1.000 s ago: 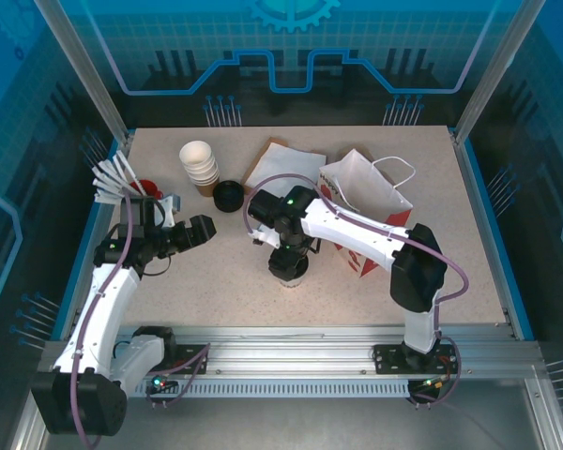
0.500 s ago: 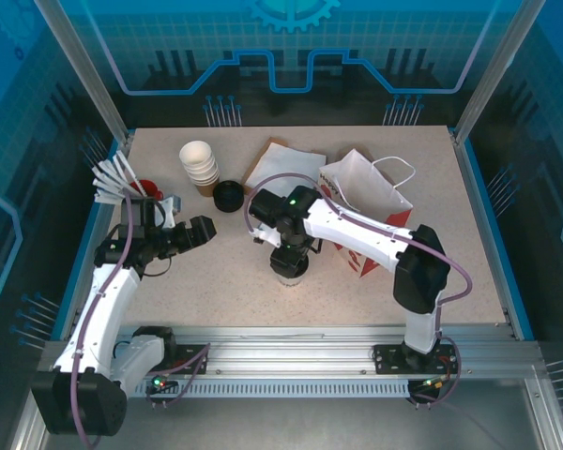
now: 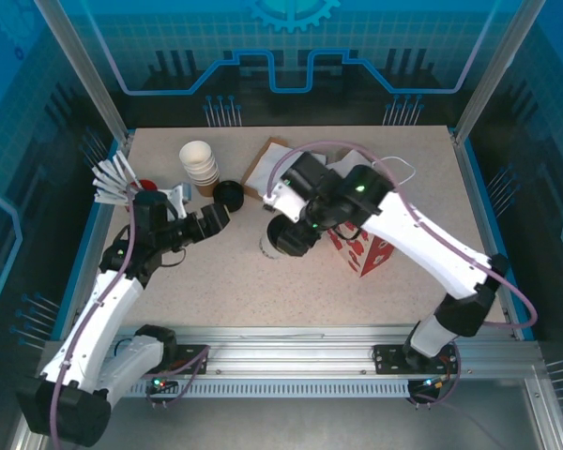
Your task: Pack the takeout coffee
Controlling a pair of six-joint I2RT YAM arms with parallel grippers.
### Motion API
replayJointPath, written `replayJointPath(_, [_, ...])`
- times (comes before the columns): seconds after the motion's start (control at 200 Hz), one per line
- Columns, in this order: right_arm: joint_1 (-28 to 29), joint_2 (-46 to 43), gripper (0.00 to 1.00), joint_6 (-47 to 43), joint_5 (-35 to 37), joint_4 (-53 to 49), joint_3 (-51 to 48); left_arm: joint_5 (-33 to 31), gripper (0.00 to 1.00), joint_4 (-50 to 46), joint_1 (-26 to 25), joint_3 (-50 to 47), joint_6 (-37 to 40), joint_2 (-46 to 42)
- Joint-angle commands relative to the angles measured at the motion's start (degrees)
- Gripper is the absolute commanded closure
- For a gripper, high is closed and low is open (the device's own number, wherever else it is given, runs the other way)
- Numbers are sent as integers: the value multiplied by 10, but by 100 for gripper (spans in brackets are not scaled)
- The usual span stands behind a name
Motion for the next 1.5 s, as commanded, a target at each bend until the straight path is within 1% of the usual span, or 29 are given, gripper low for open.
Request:
replayJointPath(0.0, [-31, -35, 51, -8, -35, -18, 57, -53, 15, 97, -34, 47, -36, 12])
replayJointPath(0.135, [-75, -55, 52, -6, -50, -15, 133, -69, 17, 124, -81, 104, -6, 65])
replayJointPath(0.33, [-169, -76, 54, 14, -61, -14, 190, -72, 17, 115, -151, 214, 101, 170])
replayJointPath(0.515, [-278, -109, 54, 31, -86, -12, 167, -68, 19, 76, -192, 323, 202, 280])
replayJointPath(0.625, [-330, -125, 55, 33, -79, -21, 138, -50, 20, 44, -203, 395, 249, 350])
replayJointPath(0.69, [-349, -129, 55, 30, -61, -29, 122, -37, 21, 18, -209, 439, 272, 390])
replayJointPath(0.905, [-361, -130, 55, 18, -8, -52, 70, 0, 26, -99, -234, 605, 345, 533])
replayJointPath(1.071, [-361, -126, 55, 9, 4, -72, 47, 3, 30, -164, -244, 721, 365, 621])
replayJointPath(1.151, [-360, -117, 55, 3, 15, -89, 48, 17, 34, -194, -244, 770, 371, 658])
replayJointPath(1.341, [-343, -96, 55, -1, 31, -109, 48, 36, 44, -229, -246, 833, 381, 705])
replayJointPath(1.496, [-326, -73, 56, -4, 46, -126, 53, 36, 47, -234, -245, 845, 389, 715])
